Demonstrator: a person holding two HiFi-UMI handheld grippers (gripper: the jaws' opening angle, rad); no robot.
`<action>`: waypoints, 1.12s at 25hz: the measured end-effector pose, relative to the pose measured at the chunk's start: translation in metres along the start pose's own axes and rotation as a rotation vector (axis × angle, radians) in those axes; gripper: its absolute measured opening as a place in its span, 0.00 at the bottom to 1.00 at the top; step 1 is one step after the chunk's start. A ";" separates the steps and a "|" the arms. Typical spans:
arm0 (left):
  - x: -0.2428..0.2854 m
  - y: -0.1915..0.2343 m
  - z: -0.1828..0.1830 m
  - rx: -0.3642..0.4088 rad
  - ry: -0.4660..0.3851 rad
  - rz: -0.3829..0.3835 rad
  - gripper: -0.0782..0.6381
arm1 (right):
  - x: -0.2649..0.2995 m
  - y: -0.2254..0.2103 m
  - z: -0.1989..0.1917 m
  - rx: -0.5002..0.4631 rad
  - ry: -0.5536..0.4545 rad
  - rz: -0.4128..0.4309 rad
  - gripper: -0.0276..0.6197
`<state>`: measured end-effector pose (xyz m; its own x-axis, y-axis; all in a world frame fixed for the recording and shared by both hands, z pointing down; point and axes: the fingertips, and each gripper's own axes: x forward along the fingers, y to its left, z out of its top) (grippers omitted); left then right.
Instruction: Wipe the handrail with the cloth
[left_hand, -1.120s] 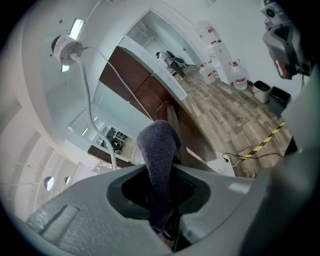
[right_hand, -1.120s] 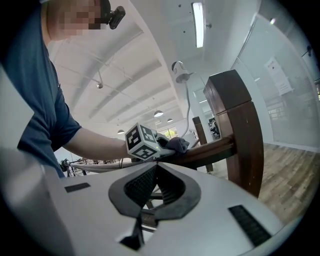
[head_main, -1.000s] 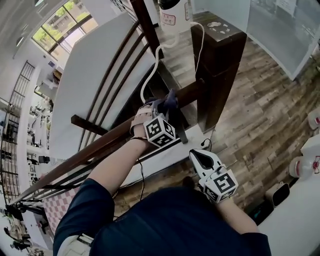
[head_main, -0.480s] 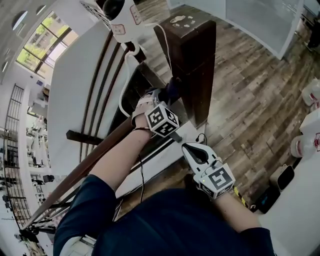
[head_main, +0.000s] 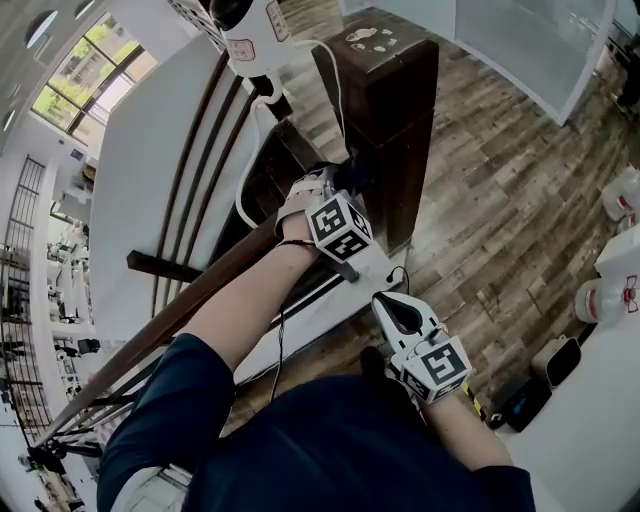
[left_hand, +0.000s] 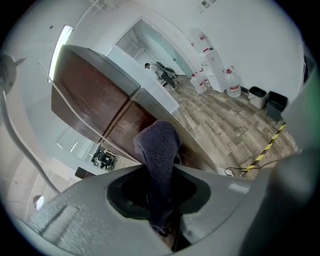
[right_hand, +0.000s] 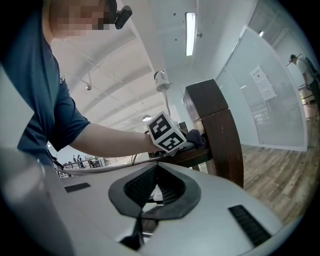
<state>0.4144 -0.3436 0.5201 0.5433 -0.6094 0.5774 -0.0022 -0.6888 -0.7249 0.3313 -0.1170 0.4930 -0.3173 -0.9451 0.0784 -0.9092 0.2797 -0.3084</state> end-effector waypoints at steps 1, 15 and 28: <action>-0.004 -0.002 -0.003 0.002 -0.002 -0.002 0.23 | 0.002 0.003 0.000 -0.003 -0.001 0.007 0.06; -0.085 -0.030 -0.098 0.023 0.038 0.033 0.23 | 0.041 0.089 -0.015 -0.083 0.067 0.166 0.06; -0.200 -0.027 -0.267 -0.130 0.177 0.108 0.23 | 0.070 0.217 -0.044 -0.140 0.153 0.319 0.06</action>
<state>0.0817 -0.3074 0.5245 0.3785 -0.7338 0.5641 -0.1670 -0.6536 -0.7382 0.0999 -0.1147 0.4737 -0.6172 -0.7736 0.1437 -0.7830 0.5861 -0.2081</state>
